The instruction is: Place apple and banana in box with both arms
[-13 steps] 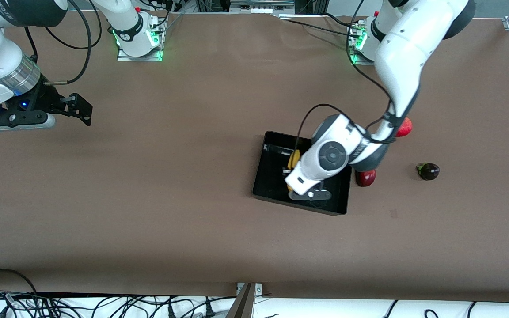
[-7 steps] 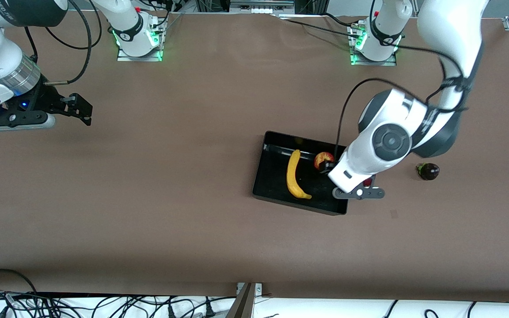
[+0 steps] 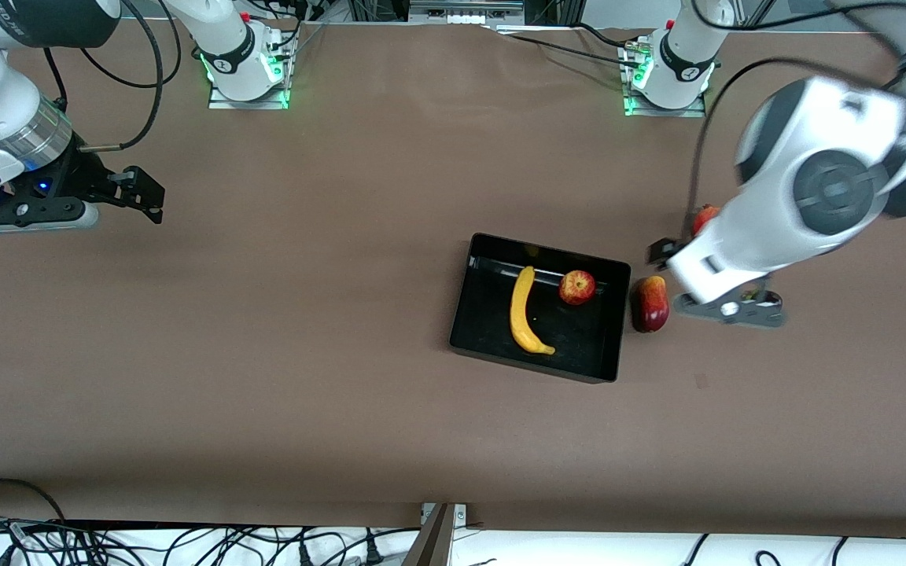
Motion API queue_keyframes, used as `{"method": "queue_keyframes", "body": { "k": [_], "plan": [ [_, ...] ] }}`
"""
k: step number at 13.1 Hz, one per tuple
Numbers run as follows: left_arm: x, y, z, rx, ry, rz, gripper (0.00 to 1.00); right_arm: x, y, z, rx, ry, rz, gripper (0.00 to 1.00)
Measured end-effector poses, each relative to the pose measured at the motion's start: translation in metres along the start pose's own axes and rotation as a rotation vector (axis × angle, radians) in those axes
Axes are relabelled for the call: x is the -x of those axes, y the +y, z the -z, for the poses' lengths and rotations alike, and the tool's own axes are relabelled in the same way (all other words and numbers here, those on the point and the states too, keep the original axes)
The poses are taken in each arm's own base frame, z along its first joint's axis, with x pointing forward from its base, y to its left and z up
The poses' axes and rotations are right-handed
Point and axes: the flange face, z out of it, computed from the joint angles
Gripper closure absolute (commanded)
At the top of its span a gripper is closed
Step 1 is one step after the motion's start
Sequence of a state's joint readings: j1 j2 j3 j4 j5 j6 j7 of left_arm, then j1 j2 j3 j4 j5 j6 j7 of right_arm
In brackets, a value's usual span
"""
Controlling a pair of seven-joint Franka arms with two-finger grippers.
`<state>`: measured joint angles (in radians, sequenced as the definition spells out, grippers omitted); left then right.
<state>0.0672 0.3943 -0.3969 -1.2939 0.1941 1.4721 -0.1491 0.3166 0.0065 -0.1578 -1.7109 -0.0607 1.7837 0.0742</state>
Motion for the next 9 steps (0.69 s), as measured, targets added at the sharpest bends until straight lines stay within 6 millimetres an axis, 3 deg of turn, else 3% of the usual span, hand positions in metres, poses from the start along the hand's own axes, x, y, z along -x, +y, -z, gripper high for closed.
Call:
{"method": "queue_keyframes", "body": {
  "k": [5, 7, 9],
  "plan": [
    [0.057, -0.085, 0.060, 0.033, 0.063, 0.106, 0.00, 0.000, 0.000, 0.000, 0.000, 0.000, 0.000, 0.00],
    [0.079, -0.094, 0.064, 0.021, 0.125, 0.099, 0.00, 0.000, 0.000, 0.000, 0.000, -0.001, 0.000, 0.00],
    [0.100, -0.087, 0.057, 0.016, 0.138, 0.102, 0.00, 0.000, 0.000, 0.000, 0.000, -0.001, 0.000, 0.00]
  ]
}}
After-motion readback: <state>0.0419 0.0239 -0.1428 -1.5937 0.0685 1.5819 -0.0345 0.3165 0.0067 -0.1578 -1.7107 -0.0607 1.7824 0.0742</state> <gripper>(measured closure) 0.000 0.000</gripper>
